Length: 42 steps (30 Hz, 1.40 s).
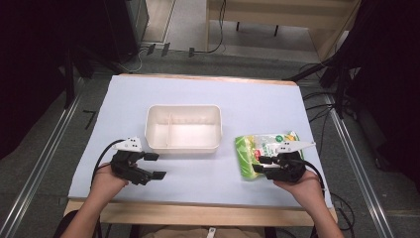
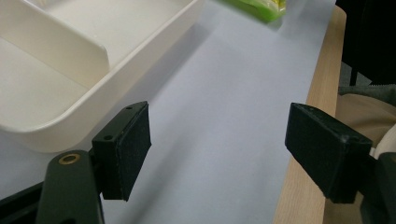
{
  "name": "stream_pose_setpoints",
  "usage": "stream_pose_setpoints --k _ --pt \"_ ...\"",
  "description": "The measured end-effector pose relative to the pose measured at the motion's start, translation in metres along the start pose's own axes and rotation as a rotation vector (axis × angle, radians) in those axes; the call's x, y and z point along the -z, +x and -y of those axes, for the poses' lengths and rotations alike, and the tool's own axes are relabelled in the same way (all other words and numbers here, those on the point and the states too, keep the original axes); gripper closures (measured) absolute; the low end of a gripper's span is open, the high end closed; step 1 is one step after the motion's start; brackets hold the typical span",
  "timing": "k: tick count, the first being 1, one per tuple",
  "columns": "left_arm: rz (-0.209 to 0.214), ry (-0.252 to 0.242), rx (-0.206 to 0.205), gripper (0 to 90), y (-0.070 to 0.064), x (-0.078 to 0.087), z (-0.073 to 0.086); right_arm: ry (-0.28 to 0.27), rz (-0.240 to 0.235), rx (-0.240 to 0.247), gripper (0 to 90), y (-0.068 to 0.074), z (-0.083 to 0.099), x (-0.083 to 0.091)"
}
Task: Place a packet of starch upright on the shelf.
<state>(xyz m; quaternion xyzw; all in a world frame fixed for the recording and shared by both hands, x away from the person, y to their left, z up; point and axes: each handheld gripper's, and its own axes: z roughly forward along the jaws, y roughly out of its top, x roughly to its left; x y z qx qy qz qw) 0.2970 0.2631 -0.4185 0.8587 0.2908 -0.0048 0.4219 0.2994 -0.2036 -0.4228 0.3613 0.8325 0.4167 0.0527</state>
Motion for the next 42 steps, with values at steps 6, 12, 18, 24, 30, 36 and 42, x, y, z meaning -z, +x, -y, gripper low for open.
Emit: stream_pose_setpoints --k 6,12,18,24,30,36,42 --pt "0.000 -0.003 0.000 23.2 0.000 0.000 0.000 -0.008 -0.006 -0.025 72.4 -0.007 0.010 0.004" --pt "0.001 -0.005 0.002 23.2 0.000 0.000 -0.001 0.027 0.018 -0.033 84.4 -0.013 0.021 0.003" --pt "0.005 -0.008 -0.001 23.2 0.001 0.000 -0.001 0.080 0.035 -0.069 90.0 -0.017 0.028 0.003" --pt "0.005 -0.004 -0.006 23.2 0.000 -0.002 -0.002 0.136 0.021 -0.010 90.0 -0.015 0.035 -0.002" --pt "0.010 -0.003 -0.004 23.2 0.000 -0.004 -0.003 0.155 0.013 -0.062 90.0 -0.023 0.032 -0.012" --pt "0.005 -0.005 -0.006 23.2 0.000 -0.002 -0.003 0.186 0.049 0.008 90.0 -0.022 0.033 -0.013" --pt "0.015 0.000 -0.009 23.2 -0.001 -0.005 -0.003 0.172 0.080 -0.011 90.0 -0.029 0.027 -0.023"
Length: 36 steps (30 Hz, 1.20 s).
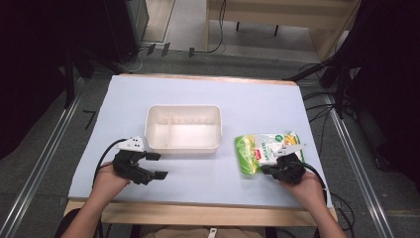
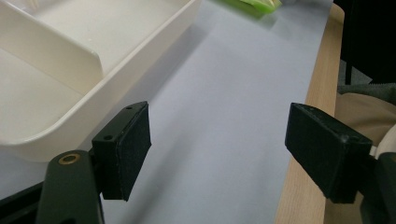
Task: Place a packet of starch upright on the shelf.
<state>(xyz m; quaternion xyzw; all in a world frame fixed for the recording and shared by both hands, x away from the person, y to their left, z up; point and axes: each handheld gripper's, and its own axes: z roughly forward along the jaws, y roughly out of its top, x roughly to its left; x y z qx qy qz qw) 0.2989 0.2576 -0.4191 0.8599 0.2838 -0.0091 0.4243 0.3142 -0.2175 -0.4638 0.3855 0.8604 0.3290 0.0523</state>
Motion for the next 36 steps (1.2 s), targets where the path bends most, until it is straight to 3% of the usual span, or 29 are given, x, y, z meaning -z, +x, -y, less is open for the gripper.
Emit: stream_pose_setpoints --k 3,9,15,21,24,27,29,33,34,36 --pt "-0.003 0.014 -0.004 23.2 0.000 -0.001 0.000 -0.006 -0.004 -0.045 90.0 -0.003 -0.004 -0.004" --pt "-0.002 0.014 -0.005 23.2 0.000 -0.001 0.000 -0.009 0.025 -0.014 90.0 -0.005 -0.014 -0.011" --pt "0.000 0.015 0.001 23.2 0.000 -0.002 0.000 -0.021 0.018 -0.063 90.0 -0.017 -0.031 -0.022" --pt "0.000 0.014 -0.002 23.2 0.001 -0.002 0.000 -0.013 0.056 -0.085 90.0 -0.025 -0.048 -0.032" --pt "-0.001 0.016 -0.001 23.2 0.000 -0.002 0.000 -0.008 0.058 -0.129 90.0 -0.030 -0.057 -0.036" --pt "0.001 0.012 -0.005 23.2 0.001 -0.002 0.000 -0.003 0.056 -0.137 90.0 -0.031 -0.059 -0.037" --pt "0.000 0.004 0.000 23.2 0.002 0.000 0.001 -0.013 0.026 -0.151 90.0 -0.034 -0.059 -0.030" --pt "-0.004 0.001 0.005 23.2 0.002 0.000 0.001 -0.058 0.043 -0.160 90.0 -0.042 -0.059 -0.014" --pt "-0.005 -0.001 0.008 23.2 0.002 0.001 0.001 -0.108 0.035 -0.189 90.0 -0.053 -0.058 -0.002" --pt "-0.002 -0.003 0.004 23.2 0.001 0.001 0.002 -0.139 0.056 -0.207 90.0 -0.063 -0.057 0.010"
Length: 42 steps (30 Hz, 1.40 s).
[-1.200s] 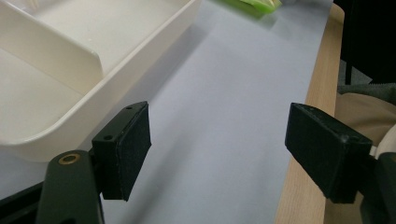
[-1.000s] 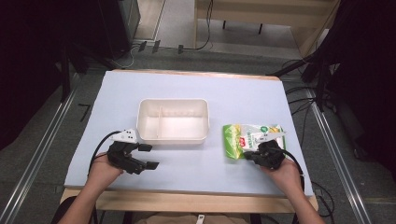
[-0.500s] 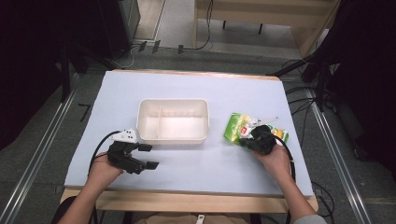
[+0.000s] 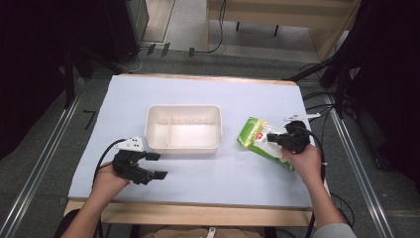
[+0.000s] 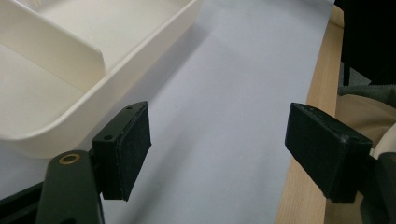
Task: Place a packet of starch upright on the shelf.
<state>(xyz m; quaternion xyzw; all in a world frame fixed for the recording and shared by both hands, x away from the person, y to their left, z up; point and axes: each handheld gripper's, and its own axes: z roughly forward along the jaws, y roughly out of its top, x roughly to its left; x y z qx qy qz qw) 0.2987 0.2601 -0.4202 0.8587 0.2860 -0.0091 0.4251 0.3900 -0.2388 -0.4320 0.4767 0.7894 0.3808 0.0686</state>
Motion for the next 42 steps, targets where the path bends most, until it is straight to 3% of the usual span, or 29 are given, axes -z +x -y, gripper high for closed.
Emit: stream_pose_setpoints --k 3,4,5,12,20,23,26,36,42 --pt "-0.007 -0.001 0.008 23.2 -0.002 0.000 0.001 -0.021 0.030 -0.016 90.0 -0.012 -0.001 0.008" --pt "-0.011 0.001 0.009 23.2 -0.003 0.002 0.003 -0.016 0.085 -0.040 90.0 -0.024 -0.001 0.012" --pt "-0.015 0.000 0.010 23.2 -0.004 0.003 0.005 -0.014 0.099 -0.052 90.0 -0.029 0.000 0.013" --pt "-0.043 -0.009 0.032 23.2 -0.006 0.013 0.013 -0.021 0.140 -0.120 90.0 -0.062 0.001 0.016" --pt "-0.060 -0.018 0.046 23.2 -0.007 0.019 0.019 0.047 0.176 -0.185 90.0 -0.087 0.010 0.008" --pt "-0.064 -0.024 0.048 23.2 -0.006 0.019 0.019 0.062 0.180 -0.191 90.0 -0.091 0.014 0.007" --pt "-0.064 -0.017 0.044 23.2 -0.007 0.018 0.018 0.114 0.194 -0.181 90.0 -0.092 0.020 0.002" --pt "-0.054 -0.015 0.028 23.2 -0.005 0.014 0.013 0.113 0.197 -0.187 90.0 -0.087 0.025 0.004" --pt "-0.043 -0.019 0.017 23.2 -0.003 0.011 0.008 0.130 0.204 -0.181 90.0 -0.076 0.031 0.008"
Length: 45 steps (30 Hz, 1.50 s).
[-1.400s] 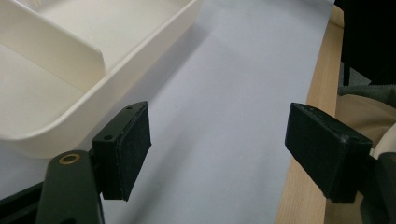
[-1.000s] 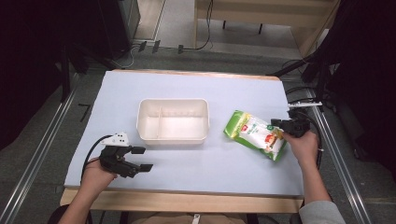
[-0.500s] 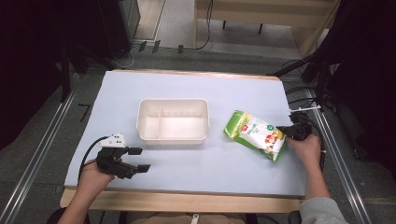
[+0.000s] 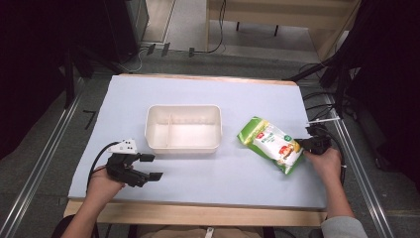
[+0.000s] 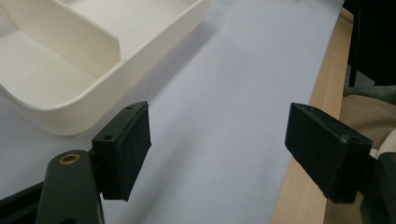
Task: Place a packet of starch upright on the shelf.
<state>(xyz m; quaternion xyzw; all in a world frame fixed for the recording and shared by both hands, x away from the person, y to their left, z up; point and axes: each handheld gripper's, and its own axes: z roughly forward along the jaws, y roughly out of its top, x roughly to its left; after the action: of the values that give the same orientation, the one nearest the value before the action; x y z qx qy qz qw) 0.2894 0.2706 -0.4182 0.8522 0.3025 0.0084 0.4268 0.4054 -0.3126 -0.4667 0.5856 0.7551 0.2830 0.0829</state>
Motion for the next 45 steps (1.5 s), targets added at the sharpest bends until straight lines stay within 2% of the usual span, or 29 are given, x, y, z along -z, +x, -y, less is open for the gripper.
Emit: stream_pose_setpoints --k 6,11,12,13,15,22,24,28,29,30,31,32,33,34,35,37,40,41,44,45 --pt "0.011 0.003 -0.009 23.2 0.001 -0.005 -0.005 0.017 0.004 0.032 90.0 0.011 0.009 0.005" --pt "0.022 0.004 -0.022 23.2 0.004 -0.008 -0.009 0.048 -0.010 0.053 90.0 0.031 0.017 0.011" --pt "0.023 0.005 -0.024 23.2 0.004 -0.009 -0.010 0.053 -0.018 0.070 90.0 0.036 0.019 0.012" --pt "0.023 0.005 -0.024 23.2 0.004 -0.009 -0.010 0.053 -0.018 0.070 90.0 0.036 0.019 0.012" --pt "0.029 0.006 -0.026 23.2 0.004 -0.011 -0.012 0.072 -0.044 0.105 90.0 0.047 0.025 0.014" --pt "0.032 0.011 -0.031 23.2 0.004 -0.014 -0.014 0.102 -0.100 0.138 90.0 0.068 0.032 0.016" --pt "0.032 0.010 -0.031 23.2 0.004 -0.014 -0.014 0.116 -0.151 0.158 90.0 0.078 0.033 0.015" --pt "0.032 0.011 -0.031 23.2 0.004 -0.013 -0.014 0.120 -0.156 0.186 90.0 0.084 0.033 0.016" --pt "0.032 0.010 -0.032 23.2 0.004 -0.013 -0.014 0.114 -0.156 0.201 90.0 0.084 0.032 0.018" --pt "0.031 0.010 -0.032 23.2 0.005 -0.013 -0.013 0.091 -0.161 0.194 90.0 0.080 0.030 0.022" --pt "0.029 0.010 -0.030 23.2 0.005 -0.013 -0.013 0.091 -0.161 0.194 90.0 0.080 0.030 0.022" --pt "0.030 0.009 -0.028 23.2 0.005 -0.013 -0.013 0.052 -0.144 0.179 87.5 0.075 0.028 0.028" --pt "0.030 0.009 -0.028 23.2 0.005 -0.013 -0.013 0.052 -0.144 0.179 87.5 0.075 0.028 0.028" --pt "0.031 0.010 -0.029 23.2 0.005 -0.013 -0.013 0.030 -0.142 0.175 87.0 0.073 0.028 0.030" --pt "0.031 0.013 -0.032 23.2 0.005 -0.013 -0.013 -0.029 -0.149 0.148 84.8 0.070 0.025 0.038" --pt "0.027 0.016 -0.030 23.2 0.004 -0.014 -0.013 -0.060 -0.156 0.140 79.8 0.070 0.022 0.040" --pt "0.030 0.015 -0.032 23.2 0.004 -0.014 -0.014 -0.089 -0.154 0.138 71.6 0.072 0.017 0.039" --pt "0.029 0.017 -0.033 23.2 0.004 -0.014 -0.013 -0.127 -0.161 0.138 61.5 0.073 0.013 0.034" --pt "0.028 0.019 -0.032 23.2 0.004 -0.014 -0.013 -0.140 -0.167 0.134 56.8 0.073 0.009 0.028" --pt "0.028 0.019 -0.031 23.2 0.004 -0.014 -0.013 -0.131 -0.144 0.138 53.8 0.073 0.004 0.021"
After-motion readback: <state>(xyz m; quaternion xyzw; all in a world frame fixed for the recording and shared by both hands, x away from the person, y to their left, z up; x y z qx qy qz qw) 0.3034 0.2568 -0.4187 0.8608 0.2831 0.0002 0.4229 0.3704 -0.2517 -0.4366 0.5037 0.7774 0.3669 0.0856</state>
